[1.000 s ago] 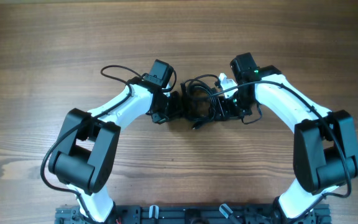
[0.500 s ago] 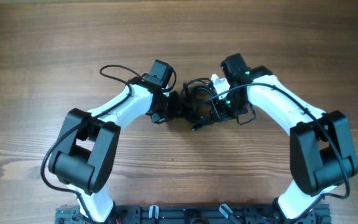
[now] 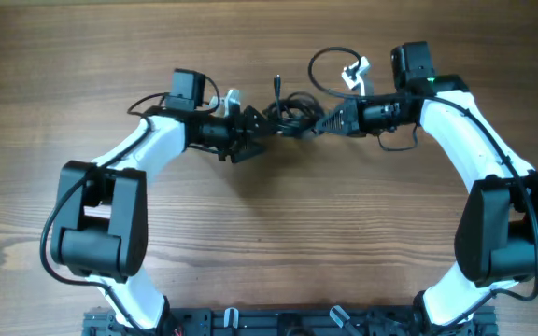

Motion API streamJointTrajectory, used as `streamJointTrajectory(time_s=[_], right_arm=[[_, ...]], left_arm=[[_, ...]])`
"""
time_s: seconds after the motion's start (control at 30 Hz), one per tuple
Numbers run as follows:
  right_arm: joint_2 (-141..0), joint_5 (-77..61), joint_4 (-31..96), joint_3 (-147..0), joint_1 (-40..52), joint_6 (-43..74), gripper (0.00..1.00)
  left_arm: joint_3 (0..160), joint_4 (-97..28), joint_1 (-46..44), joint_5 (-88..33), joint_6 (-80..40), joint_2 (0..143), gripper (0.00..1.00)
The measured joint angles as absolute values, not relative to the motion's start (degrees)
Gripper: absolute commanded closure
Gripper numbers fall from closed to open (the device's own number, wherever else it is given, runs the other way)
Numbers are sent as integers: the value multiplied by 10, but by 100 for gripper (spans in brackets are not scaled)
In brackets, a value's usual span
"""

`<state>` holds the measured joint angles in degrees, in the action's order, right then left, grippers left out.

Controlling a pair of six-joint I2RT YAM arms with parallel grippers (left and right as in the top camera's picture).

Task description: Untangle cables

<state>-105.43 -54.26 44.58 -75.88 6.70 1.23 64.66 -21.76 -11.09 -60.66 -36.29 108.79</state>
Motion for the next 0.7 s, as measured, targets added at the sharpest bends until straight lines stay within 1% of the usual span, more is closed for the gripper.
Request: streamJointTrajectory(time_s=[0.03, 0.13, 0.17, 0.23, 0.3, 0.33, 0.37, 0.4, 0.43, 0.5, 0.57, 0.7], right_arm=[[-1054, -564, 426, -759, 67, 30, 96], [-1054, -610, 388, -759, 67, 54, 96], [-1054, -626, 384, -759, 67, 58, 96], [-1054, -654, 381, -759, 67, 63, 96], [-1054, -675, 381, -759, 67, 64, 96], [-1054, -680, 381, -759, 67, 65, 96], [-1054, -682, 380, -759, 68, 64, 96], [-1054, -689, 378, -759, 71, 64, 96], [-1054, -696, 376, -759, 75, 62, 96], [-1054, -705, 374, -759, 95, 50, 96], [-1054, -679, 385, -759, 102, 43, 96], [-1054, -594, 440, -758, 109, 30, 96]], left_arm=[[647, -213, -98, -656, -370, 1088, 27], [647, -159, -76, -696, -416, 1088, 21], [647, -141, -73, -701, -434, 1088, 17], [647, -102, -75, -703, -473, 1088, 14], [647, -98, -79, -690, -499, 1088, 14], [647, -95, -80, -684, -510, 1088, 18], [647, -90, -82, -682, -516, 1088, 35], [647, -86, -83, -679, -521, 1088, 83], [647, -86, -83, -674, -526, 1088, 96], [647, -86, -83, -658, -531, 1088, 96], [647, -88, -78, -643, -528, 1088, 96], [655, -208, -90, -551, -472, 1087, 96]])
